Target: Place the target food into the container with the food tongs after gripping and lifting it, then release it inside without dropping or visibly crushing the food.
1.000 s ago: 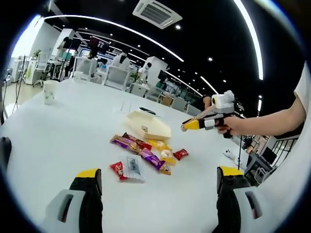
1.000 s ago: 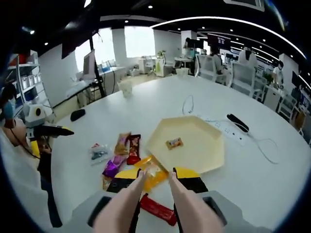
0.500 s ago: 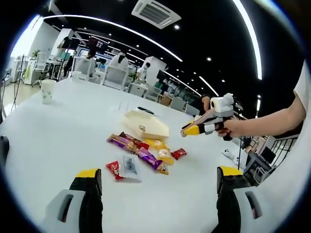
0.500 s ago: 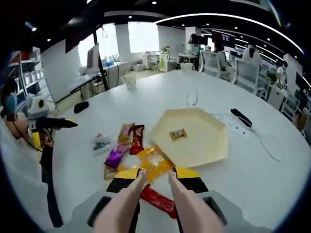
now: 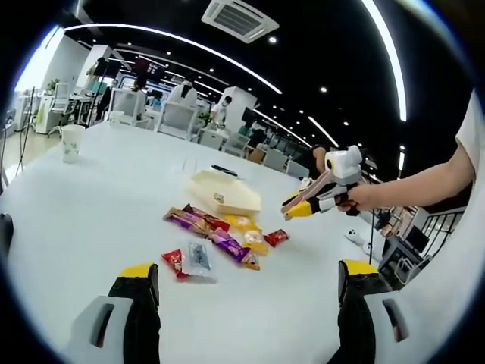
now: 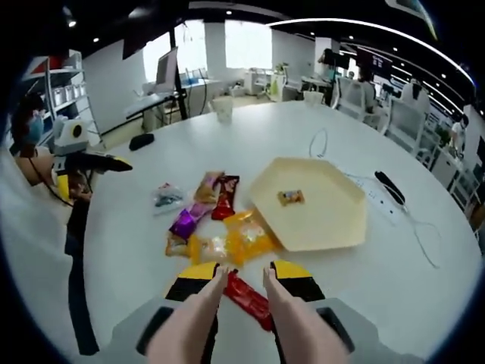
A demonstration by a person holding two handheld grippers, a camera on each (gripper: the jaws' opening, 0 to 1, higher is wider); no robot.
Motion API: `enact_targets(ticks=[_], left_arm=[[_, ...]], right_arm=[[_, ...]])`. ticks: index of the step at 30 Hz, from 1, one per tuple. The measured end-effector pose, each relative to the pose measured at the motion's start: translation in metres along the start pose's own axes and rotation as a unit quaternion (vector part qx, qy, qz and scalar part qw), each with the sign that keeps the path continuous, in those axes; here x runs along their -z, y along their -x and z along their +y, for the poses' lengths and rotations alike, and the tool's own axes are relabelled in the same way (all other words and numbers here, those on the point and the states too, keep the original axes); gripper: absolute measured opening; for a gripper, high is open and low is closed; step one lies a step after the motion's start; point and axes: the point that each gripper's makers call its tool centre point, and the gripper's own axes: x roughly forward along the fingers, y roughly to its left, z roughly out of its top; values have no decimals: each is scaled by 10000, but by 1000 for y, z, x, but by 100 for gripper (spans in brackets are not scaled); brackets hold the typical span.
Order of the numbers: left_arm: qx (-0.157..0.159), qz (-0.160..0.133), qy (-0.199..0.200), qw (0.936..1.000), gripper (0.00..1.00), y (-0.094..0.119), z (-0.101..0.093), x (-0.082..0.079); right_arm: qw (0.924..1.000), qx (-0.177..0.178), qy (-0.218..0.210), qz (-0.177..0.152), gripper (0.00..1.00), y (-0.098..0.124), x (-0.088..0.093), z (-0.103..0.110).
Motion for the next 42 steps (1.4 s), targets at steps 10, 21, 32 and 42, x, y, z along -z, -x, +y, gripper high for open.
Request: enact_targets(ticks=[10, 21, 32, 42], left_arm=[[4, 14, 17, 10000, 99, -1, -3, 4], [-53, 33, 25, 10000, 99, 2, -2, 7], [-94, 70, 43, 9999, 99, 5, -5, 14], [-172, 118, -47, 9998, 99, 1, -3, 18]], right_arm=[[9988, -206, 382, 232, 26, 0, 8, 1], [9942, -351, 932, 413, 26, -3, 19, 1], [9812, -744, 1636, 700, 26, -13, 32, 9], [9788, -775, 1749, 730, 27, -17, 29, 7]])
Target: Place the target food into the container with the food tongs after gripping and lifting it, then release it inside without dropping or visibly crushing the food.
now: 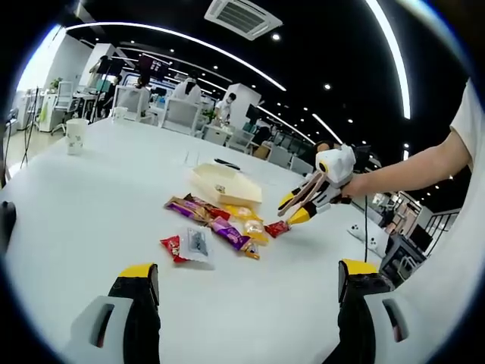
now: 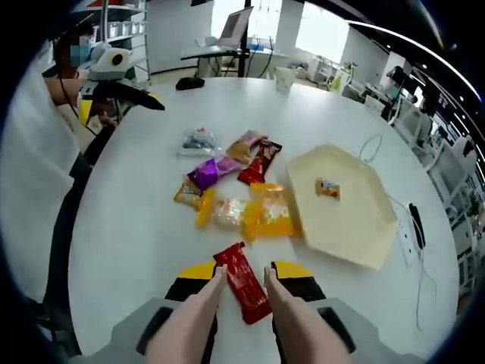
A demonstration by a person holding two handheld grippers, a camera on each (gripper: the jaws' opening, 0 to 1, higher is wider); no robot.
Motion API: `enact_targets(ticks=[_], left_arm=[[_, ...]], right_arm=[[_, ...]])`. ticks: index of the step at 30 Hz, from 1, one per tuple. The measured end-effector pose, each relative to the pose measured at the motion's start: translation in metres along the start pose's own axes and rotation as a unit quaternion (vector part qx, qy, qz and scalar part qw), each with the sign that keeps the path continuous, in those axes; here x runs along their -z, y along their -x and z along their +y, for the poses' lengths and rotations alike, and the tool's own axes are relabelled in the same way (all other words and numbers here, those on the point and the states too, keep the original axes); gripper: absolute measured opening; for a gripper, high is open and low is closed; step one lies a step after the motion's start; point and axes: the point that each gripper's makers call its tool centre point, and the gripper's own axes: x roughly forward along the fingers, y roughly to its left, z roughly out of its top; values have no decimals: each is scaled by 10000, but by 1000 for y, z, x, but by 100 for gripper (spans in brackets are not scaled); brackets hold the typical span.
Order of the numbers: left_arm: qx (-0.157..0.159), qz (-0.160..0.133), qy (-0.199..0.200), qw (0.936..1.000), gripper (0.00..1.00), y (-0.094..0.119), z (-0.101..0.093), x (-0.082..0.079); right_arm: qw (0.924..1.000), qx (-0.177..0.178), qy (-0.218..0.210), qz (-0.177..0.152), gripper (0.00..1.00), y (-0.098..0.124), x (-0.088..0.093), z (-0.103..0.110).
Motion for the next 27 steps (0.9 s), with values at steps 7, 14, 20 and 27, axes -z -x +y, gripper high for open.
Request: enact_targets(ticks=[7, 14, 20, 27], left_arm=[[35, -91, 29, 9999, 99, -3, -6, -4], [270, 77, -342, 9990, 99, -6, -26, 0], [283, 75, -275, 9992, 99, -9, -25, -1], [276, 70, -601, 9978, 99, -8, -27, -9]], right_arm=[[9999, -58, -10, 142, 26, -5, 10, 0], [9994, -123, 37, 314, 27, -6, 21, 8], [9998, -38, -54, 190, 27, -4, 15, 6], [9996, 11, -57, 272, 27, -5, 19, 3]])
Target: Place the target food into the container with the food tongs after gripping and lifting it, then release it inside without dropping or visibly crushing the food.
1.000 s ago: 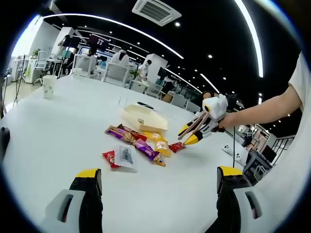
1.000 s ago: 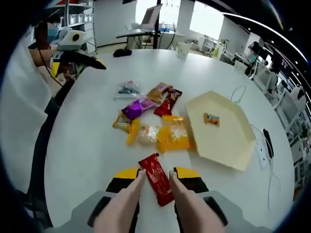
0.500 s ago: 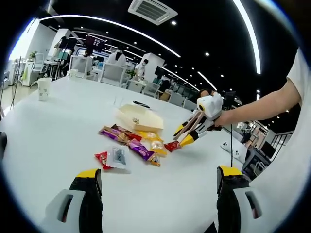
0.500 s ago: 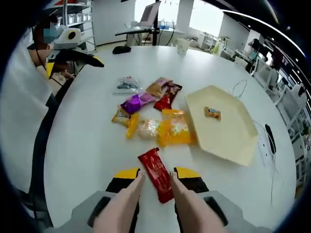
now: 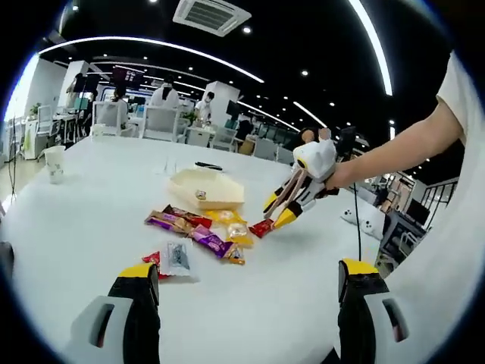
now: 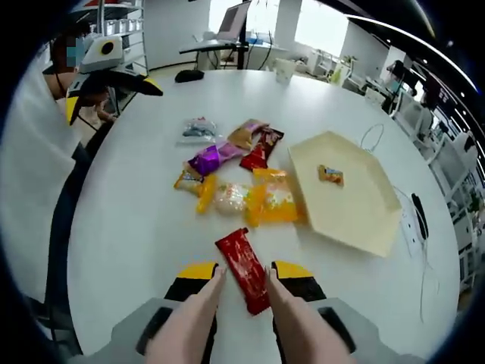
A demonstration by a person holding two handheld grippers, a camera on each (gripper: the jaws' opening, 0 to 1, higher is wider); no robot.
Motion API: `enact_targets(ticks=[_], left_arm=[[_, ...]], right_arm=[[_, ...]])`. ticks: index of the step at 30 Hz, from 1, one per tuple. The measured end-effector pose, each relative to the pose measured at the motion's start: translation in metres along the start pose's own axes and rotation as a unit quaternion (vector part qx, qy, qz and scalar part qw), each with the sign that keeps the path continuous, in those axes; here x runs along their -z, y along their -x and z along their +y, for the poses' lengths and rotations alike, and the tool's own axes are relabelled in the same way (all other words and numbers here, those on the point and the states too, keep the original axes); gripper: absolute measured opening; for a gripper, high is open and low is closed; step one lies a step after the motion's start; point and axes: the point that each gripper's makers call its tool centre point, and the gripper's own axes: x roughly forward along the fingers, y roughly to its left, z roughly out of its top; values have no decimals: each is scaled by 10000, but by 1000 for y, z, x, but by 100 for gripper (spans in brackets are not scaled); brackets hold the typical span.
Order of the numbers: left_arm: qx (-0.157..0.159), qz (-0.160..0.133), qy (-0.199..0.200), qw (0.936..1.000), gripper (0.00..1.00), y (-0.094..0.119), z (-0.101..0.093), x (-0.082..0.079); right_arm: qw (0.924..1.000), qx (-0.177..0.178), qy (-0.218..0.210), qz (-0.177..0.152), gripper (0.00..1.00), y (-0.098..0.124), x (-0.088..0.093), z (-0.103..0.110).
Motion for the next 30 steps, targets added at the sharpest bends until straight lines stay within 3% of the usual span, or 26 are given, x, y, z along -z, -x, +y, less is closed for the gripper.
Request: enact_targets(ticks=[9, 16, 26, 30], left_arm=[[-64, 44, 124, 9999, 99, 4, 2, 9], [-104, 27, 169, 9998, 99, 5, 5, 7], [-108, 2, 166, 9998, 99, 2, 8, 1], [-94, 30, 159, 9998, 99, 2, 6, 4]], right_arm=[[9999, -49, -72, -67, 27, 1, -5, 2], [9999, -22, -111, -67, 27, -2, -6, -7], [9999, -133, -19, 7, 27, -11, -6, -3], [9997, -112, -198, -73, 27, -11, -7, -5]])
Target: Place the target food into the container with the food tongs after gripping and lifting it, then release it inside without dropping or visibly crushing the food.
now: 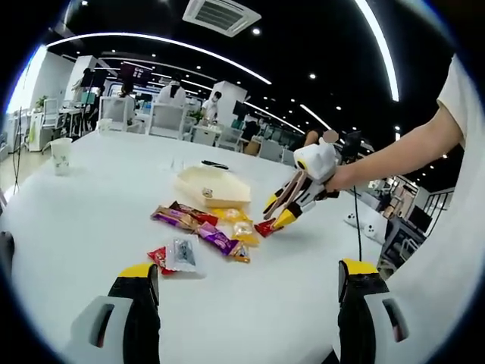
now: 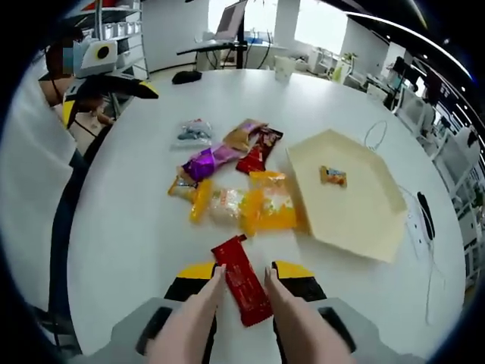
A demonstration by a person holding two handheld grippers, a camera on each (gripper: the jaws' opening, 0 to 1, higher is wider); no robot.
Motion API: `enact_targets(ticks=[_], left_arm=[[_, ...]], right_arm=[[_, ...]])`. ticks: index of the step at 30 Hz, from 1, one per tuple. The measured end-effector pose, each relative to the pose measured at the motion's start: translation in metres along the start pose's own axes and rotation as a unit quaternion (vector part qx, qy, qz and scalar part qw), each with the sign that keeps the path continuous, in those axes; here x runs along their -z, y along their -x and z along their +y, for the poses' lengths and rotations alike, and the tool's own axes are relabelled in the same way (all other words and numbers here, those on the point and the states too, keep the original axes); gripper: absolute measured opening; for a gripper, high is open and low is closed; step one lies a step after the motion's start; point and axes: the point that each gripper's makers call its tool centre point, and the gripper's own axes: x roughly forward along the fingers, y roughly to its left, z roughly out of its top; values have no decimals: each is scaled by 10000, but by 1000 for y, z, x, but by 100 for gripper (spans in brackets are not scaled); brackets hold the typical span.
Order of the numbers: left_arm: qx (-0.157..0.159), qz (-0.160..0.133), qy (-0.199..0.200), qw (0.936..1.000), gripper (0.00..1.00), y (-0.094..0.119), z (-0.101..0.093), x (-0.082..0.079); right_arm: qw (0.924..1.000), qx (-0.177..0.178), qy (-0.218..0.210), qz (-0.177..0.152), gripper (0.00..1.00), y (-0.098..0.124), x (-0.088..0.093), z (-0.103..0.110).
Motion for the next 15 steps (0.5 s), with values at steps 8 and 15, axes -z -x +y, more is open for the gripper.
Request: enact_targets(ticks=[8, 15], left_arm=[[23, 44, 63, 10000, 99, -1, -4, 7], [35, 69, 83, 9999, 99, -1, -6, 10]], right_arm=[[9996, -64, -256, -99, 27, -4, 2, 6], [9988, -71, -471, -120, 28, -4, 7, 13]])
